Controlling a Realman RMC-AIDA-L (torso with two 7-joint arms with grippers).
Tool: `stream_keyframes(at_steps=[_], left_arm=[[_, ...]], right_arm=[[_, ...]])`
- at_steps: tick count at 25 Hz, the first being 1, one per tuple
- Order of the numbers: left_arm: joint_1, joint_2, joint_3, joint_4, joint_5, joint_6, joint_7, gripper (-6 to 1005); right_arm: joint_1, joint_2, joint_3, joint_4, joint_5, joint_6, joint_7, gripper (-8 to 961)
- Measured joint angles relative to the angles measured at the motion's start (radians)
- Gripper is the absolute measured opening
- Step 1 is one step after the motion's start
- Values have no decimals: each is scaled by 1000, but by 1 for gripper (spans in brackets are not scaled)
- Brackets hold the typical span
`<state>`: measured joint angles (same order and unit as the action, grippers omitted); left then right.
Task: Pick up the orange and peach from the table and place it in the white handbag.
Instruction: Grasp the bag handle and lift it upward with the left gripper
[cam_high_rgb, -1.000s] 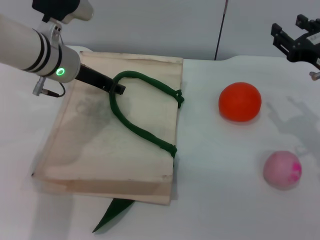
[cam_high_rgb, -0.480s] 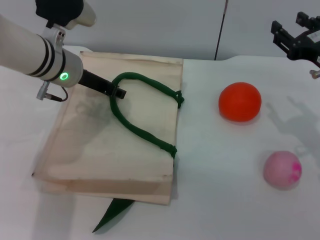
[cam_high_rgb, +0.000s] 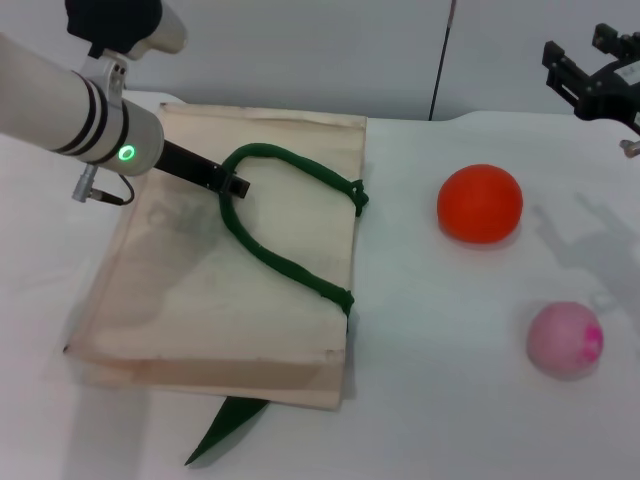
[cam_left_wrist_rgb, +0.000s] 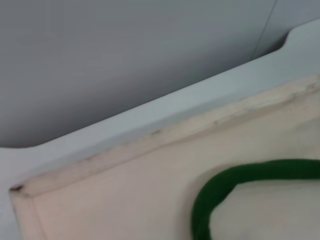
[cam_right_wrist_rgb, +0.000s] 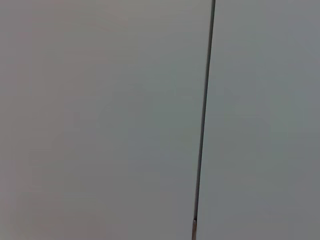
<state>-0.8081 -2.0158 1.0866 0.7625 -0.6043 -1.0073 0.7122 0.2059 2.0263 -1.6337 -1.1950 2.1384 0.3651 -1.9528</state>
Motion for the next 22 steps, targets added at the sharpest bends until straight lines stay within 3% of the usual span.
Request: stream_keyframes(at_steps=[8,22], left_arm=[[10,9,-1,12,0,2,-20,367],[12,2,5,0,0,30,-13,358]], right_arm=[[0,0,0,2,0,0,0,604],[0,0,0,1,0,0,0,605]])
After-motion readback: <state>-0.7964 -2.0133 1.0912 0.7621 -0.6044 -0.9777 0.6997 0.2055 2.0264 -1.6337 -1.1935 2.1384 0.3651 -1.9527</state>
